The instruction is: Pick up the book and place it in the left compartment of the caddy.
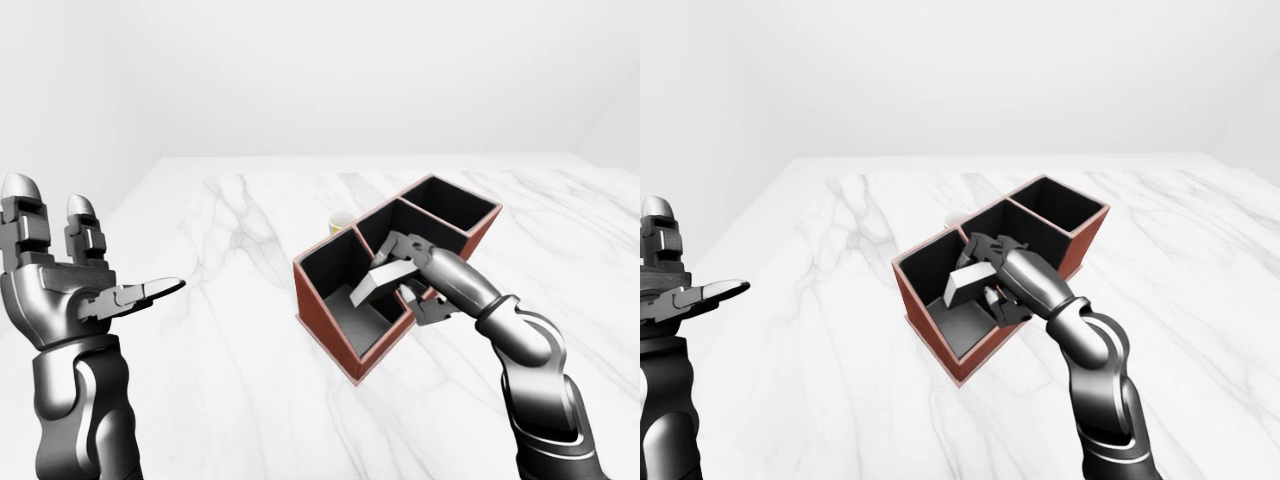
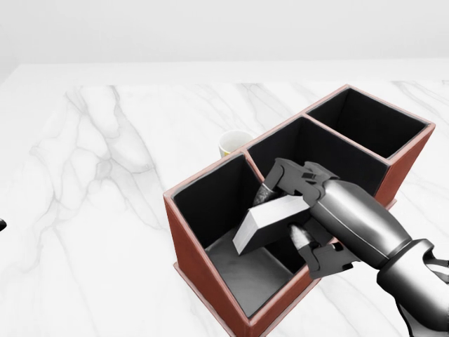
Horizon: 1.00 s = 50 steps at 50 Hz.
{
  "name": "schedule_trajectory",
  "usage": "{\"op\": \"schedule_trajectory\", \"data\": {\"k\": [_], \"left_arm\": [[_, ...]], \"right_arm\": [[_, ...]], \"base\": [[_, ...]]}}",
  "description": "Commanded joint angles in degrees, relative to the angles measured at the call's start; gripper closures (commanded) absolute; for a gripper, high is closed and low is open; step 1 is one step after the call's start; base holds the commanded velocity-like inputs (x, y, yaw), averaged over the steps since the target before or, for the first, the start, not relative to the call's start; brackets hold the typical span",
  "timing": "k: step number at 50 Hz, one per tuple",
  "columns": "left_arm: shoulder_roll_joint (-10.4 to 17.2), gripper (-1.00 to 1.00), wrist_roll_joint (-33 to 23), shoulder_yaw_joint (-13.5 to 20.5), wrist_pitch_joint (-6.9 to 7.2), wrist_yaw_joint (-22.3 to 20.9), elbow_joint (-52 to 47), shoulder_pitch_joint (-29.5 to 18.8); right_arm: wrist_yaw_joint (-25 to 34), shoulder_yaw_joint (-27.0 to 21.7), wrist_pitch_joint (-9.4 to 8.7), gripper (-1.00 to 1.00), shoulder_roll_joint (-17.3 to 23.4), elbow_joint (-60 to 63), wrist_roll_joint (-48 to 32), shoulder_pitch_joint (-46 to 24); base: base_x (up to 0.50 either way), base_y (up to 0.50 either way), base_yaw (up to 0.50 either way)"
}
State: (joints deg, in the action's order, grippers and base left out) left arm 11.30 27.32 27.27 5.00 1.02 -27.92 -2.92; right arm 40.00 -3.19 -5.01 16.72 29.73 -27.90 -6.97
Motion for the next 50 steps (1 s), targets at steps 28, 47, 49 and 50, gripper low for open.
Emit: {"op": "schedule_trajectory", "data": {"k": [28,47,49,50], "left_arm": [[0.22,-1.00,0.43,0.36,0.00,-0.06,0.23,-0.09],[0.18,-1.00,0.34,0.19,0.00,0.09,0.24,-0.08],[0.14,-1.00,0.34,0.17,0.00,0.05,0.10,0.01],[0.14,-1.00,0.33,0.16,0.00,0.03,0.07,0.03]], "right_arm": [[0.00,0.41,0.01,1.00,-4.17,-7.22,-7.47,-0.59],[0.00,2.43,0.01,1.00,-4.52,-8.87,-10.74,-3.13],[0.00,2.44,0.01,1.00,-4.76,-9.53,-10.84,-3.29],[0.00,2.68,0.01,1.00,-4.91,-9.40,-11.05,-3.32]], "base": [[0.00,0.00,0.00],[0.00,0.00,0.00],[0.00,0.00,0.00],[0.00,0.00,0.00]]}}
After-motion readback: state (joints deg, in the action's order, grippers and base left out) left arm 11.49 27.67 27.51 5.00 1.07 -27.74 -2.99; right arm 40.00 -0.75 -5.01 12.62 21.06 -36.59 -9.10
